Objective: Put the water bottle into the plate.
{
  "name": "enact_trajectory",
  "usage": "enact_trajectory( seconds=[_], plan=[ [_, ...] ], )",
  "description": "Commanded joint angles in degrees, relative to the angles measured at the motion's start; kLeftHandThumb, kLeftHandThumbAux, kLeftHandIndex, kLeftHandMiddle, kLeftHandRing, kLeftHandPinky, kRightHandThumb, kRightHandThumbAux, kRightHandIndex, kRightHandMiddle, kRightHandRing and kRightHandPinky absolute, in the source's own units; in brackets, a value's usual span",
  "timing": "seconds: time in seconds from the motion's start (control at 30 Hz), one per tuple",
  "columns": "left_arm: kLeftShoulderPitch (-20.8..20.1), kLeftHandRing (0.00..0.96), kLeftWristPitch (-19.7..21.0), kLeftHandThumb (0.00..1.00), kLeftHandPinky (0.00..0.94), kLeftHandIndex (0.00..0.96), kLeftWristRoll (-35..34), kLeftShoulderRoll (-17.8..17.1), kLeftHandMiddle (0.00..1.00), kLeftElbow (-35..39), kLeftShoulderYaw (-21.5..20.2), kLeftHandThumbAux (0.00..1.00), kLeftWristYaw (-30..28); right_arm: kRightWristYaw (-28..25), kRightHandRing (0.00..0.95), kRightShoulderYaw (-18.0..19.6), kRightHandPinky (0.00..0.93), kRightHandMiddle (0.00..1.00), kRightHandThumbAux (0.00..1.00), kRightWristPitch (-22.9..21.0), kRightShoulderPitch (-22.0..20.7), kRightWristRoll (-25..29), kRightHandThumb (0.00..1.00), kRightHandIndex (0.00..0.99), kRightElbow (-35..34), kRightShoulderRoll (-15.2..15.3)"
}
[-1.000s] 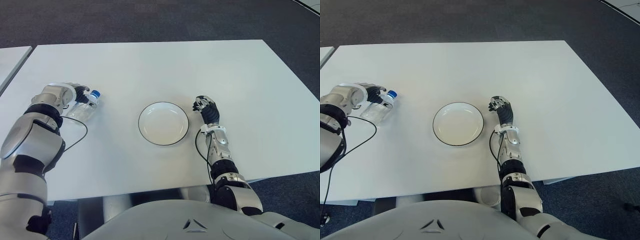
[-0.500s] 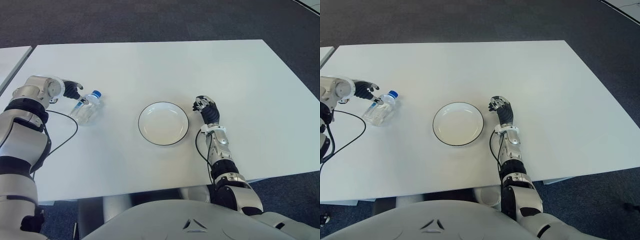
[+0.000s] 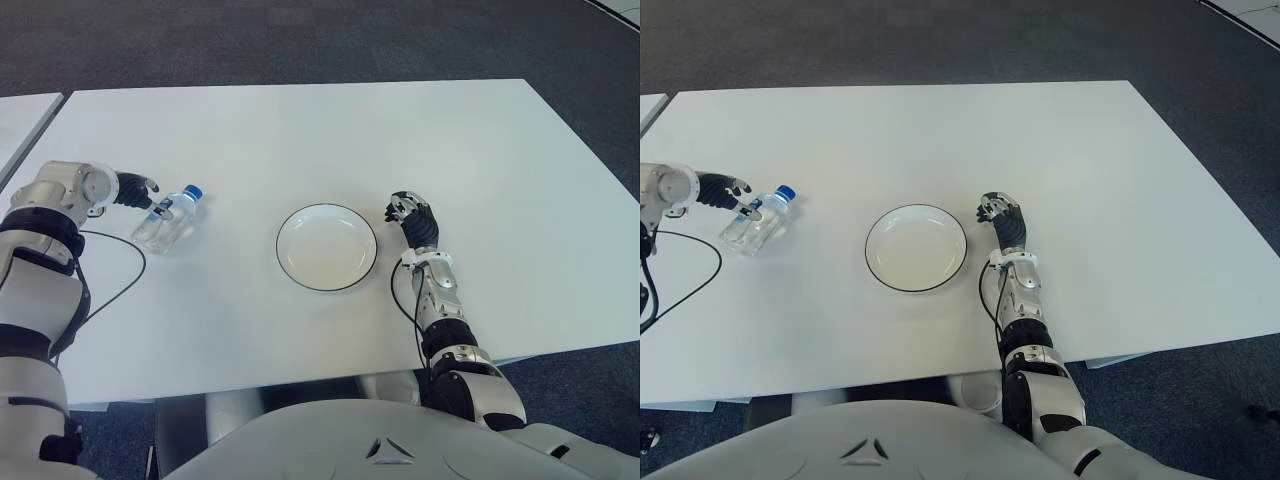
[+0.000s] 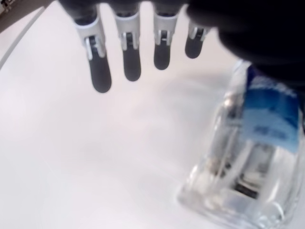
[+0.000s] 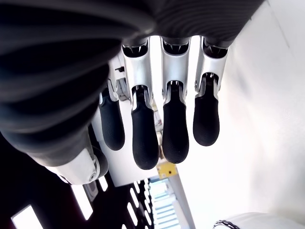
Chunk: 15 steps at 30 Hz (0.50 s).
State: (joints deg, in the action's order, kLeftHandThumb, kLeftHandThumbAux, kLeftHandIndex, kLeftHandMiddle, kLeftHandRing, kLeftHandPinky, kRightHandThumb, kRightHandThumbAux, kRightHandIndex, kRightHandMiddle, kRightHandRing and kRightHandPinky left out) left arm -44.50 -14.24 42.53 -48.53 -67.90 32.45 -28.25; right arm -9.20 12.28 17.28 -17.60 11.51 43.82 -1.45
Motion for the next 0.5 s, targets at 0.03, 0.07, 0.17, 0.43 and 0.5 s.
enact_trajectory(
  seconds=[0.03,0.07,0.17,0.43,0.5],
  plan=[
    [4.0,0.180,0.2,0.322,0.302,0.108,-0.3,1.5,0.124,-2.0,-0.1,0.406,3.0,1.3,0.580,0.1,0.570,0.613,0.725,-3.9,3.6,-0.2,0.707,0.436,4.2,-0.4],
    [4.4,0.179,0.3,0.316,0.293,0.109,-0.4,1.7,0.124,-2.3,-0.2,0.412,3.5,1.3,0.580,0.1,0.571,0.613,0.725,-3.8,3.6,-0.1,0.708,0.436,4.2,-0.4],
    [6.0,0.160,2.7,0.290,0.240,0.097,-2.0,2.9,0.112,-4.0,-1.7,0.435,6.1,1.4,0.580,0.1,0.572,0.613,0.725,-3.7,3.4,-0.3,0.708,0.436,4.5,-0.4],
    [7.1,0.112,6.4,0.229,0.169,0.061,-4.4,6.0,0.079,-5.5,-3.5,0.498,8.9,1.2,0.581,0.0,0.574,0.614,0.725,-3.2,3.4,-0.4,0.708,0.437,4.7,-0.3],
    [7.2,0.100,6.9,0.217,0.161,0.053,-4.5,6.4,0.070,-5.4,-3.7,0.499,9.0,1.3,0.581,0.0,0.573,0.614,0.725,-3.1,3.3,-0.4,0.708,0.437,4.8,-0.3]
  ],
)
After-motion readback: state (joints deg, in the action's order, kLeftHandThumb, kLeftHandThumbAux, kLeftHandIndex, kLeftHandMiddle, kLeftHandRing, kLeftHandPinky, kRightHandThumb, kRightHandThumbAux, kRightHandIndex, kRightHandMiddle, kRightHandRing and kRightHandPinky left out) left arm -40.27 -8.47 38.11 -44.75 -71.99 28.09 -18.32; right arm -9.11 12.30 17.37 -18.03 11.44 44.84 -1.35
